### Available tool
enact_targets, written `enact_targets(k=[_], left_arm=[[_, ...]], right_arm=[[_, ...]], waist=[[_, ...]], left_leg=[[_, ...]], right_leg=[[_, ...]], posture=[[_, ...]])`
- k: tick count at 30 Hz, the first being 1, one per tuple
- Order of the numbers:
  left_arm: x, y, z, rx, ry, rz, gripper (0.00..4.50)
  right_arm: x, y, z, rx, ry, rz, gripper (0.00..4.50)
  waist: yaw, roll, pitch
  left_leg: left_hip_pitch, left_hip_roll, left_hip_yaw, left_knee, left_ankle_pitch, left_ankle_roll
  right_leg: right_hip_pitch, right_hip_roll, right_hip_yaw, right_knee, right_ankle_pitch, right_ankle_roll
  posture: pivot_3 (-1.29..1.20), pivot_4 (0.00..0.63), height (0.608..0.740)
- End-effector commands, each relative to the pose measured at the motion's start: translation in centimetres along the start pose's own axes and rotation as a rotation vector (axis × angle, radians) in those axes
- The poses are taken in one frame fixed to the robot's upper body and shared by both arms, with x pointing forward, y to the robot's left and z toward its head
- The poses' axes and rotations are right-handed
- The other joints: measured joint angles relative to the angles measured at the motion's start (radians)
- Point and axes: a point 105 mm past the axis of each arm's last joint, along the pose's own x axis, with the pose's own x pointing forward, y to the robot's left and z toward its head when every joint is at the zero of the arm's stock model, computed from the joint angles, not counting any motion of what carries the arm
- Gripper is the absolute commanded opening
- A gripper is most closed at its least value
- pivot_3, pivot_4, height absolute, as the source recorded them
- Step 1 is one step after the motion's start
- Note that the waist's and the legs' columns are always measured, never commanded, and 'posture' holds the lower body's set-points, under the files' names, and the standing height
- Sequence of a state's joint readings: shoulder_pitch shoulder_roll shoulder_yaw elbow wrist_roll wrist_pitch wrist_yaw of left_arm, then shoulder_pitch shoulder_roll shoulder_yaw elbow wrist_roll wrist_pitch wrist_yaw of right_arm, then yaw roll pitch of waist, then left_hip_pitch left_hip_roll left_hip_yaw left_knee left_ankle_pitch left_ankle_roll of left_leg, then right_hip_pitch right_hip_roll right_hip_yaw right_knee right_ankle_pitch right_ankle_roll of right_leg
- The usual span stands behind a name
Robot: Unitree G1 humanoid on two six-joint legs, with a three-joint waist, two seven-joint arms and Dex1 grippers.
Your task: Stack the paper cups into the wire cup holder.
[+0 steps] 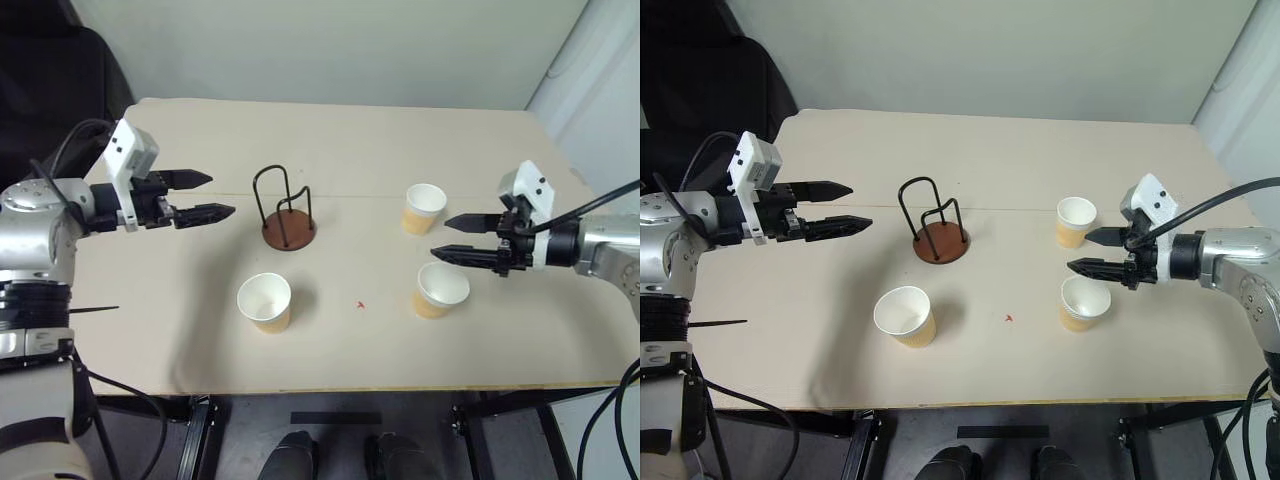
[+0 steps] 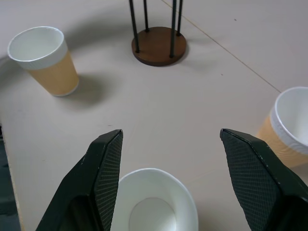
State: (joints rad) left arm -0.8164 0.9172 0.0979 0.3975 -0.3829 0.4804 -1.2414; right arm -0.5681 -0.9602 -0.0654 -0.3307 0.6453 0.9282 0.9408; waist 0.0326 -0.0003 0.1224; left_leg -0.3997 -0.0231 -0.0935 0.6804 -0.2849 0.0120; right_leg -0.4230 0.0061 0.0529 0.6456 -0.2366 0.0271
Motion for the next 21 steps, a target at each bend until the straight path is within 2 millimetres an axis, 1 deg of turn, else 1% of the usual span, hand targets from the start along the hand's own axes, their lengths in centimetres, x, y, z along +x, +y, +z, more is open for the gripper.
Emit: enact_targets(k=[1, 5, 9, 14, 16, 18, 21], left_arm=[[0.1, 0.4, 1.9, 0.063, -0.033, 0.002, 4.5], [1.1, 0.5, 2.0, 0.072, -0.041, -0.014, 4.5], [1.9, 0.0, 2.5, 0.094, -0.043, -0.059, 4.5], [2.0, -0.5, 3.2, 0.145, -0.016, -0.127, 4.5], [1.9, -0.7, 3.1, 0.163, 0.008, -0.163, 4.5], [1.9, -0.7, 2.6, 0.177, 0.037, -0.181, 4.5], [2.2, -0.8, 2.7, 0.173, 0.039, -0.188, 4.5]], right_arm=[[-1.1, -0.1, 1.4, -0.048, -0.036, -0.041, 3.24], [-1.4, -0.1, 1.2, -0.046, -0.036, -0.066, 3.24], [-1.5, 0.0, 1.3, -0.04, -0.047, -0.074, 3.24], [-1.2, 0.6, 1.4, -0.047, -0.039, -0.055, 3.24], [-0.9, 1.2, 1.7, -0.04, -0.049, -0.031, 3.24], [-0.2, 2.0, 1.5, -0.034, -0.044, 0.006, 3.24], [0.2, 2.2, 1.4, -0.023, -0.037, 0.024, 3.24]], waist=[[0.0, 0.0, 0.0], [-0.002, 0.0, 0.0], [-0.003, 0.0, 0.0], [-0.003, 0.0, 0.0], [-0.002, 0.0, 0.0], [-0.004, 0.0, 0.0], [-0.004, 0.0, 0.0]], left_leg=[[0.0, 0.0, 0.0, 0.0, 0.0, 0.0], [0.0, 0.0, 0.0, 0.0, 0.0, 0.0], [0.0, 0.0, 0.0, 0.0, 0.0, 0.0], [0.0, 0.0, 0.0, 0.0, 0.0, 0.0], [0.0, 0.0, 0.0, 0.0, 0.0, 0.0], [0.0, 0.0, 0.0, 0.0, 0.0, 0.001], [0.0, 0.001, 0.0, 0.0, 0.0, 0.001]], right_leg=[[0.0, 0.0, 0.0, 0.0, 0.0, 0.0], [0.0, 0.0, 0.0, 0.0, 0.0, 0.0], [0.0, 0.0, 0.0, 0.0, 0.0, 0.0], [0.0, 0.0, 0.0, 0.0, 0.0, 0.001], [0.0, 0.0, 0.0, 0.0, 0.0, 0.001], [0.0, 0.0, 0.0, 0.0, 0.0, 0.001], [0.0, 0.001, 0.0, 0.0, 0.0, 0.001]], posture=[[0.0, 0.15, 0.74], [0.0, 0.15, 0.74], [0.0, 0.15, 0.74], [0.0, 0.15, 0.74], [0.0, 0.15, 0.74], [0.0, 0.15, 0.74], [0.0, 0.15, 0.74]])
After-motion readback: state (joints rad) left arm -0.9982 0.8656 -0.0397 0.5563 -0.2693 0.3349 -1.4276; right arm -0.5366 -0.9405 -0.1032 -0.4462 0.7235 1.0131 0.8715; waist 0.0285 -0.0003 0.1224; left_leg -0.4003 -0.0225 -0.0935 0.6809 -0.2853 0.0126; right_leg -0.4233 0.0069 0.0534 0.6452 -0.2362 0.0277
